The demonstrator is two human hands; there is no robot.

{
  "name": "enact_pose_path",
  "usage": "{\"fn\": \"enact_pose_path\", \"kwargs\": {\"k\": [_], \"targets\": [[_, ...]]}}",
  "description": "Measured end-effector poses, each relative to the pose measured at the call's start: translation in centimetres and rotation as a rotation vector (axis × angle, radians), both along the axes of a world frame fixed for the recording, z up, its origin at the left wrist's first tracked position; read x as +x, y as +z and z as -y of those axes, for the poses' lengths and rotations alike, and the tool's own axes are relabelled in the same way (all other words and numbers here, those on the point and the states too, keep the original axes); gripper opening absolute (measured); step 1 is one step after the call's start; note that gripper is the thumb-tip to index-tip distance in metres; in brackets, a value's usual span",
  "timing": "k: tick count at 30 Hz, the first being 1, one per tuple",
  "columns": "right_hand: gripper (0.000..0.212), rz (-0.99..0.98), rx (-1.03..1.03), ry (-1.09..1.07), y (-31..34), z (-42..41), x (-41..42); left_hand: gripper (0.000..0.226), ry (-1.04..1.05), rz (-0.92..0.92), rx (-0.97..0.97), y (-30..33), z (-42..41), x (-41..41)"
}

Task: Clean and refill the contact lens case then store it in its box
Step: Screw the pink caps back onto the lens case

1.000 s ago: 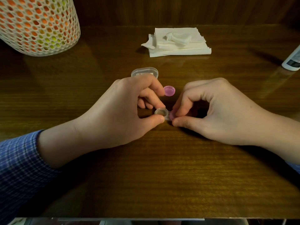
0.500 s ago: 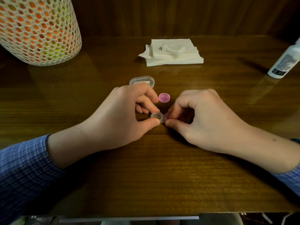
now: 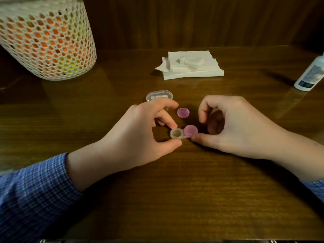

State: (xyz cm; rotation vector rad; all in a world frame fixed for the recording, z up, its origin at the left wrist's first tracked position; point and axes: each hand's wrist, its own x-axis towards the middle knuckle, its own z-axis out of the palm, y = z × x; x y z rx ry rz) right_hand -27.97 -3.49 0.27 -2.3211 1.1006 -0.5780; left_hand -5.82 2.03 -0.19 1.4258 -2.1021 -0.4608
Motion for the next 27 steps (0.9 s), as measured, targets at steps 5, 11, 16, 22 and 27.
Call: {"fn": "enact_pose_path", "kwargs": {"k": [5,11,16,22,27], "targets": [[0.019,0.035,-0.005,0.000,-0.6,0.0,0.2,0.075,-0.038,0.012,-0.023,-0.1,0.1,0.2],[0.023,0.028,0.043,0.047,-0.8,0.0,0.0,0.074,-0.014,0.038,-0.011,-0.4,0.1,0.4],[0.039,0.084,0.126,0.122,-0.3,-0.6,0.2,0.061,0.054,0.041,-0.048,-0.2,0.0,0.3],[0.061,0.094,0.085,0.129,-0.7,-0.9,0.5,0.075,0.045,0.056,-0.085,-0.1,0.1,0.1],[0.055,0.130,0.110,0.135,-1.2,-0.6,0.6,0.080,0.025,0.026,-0.057,-0.2,0.2,-0.1]]}}
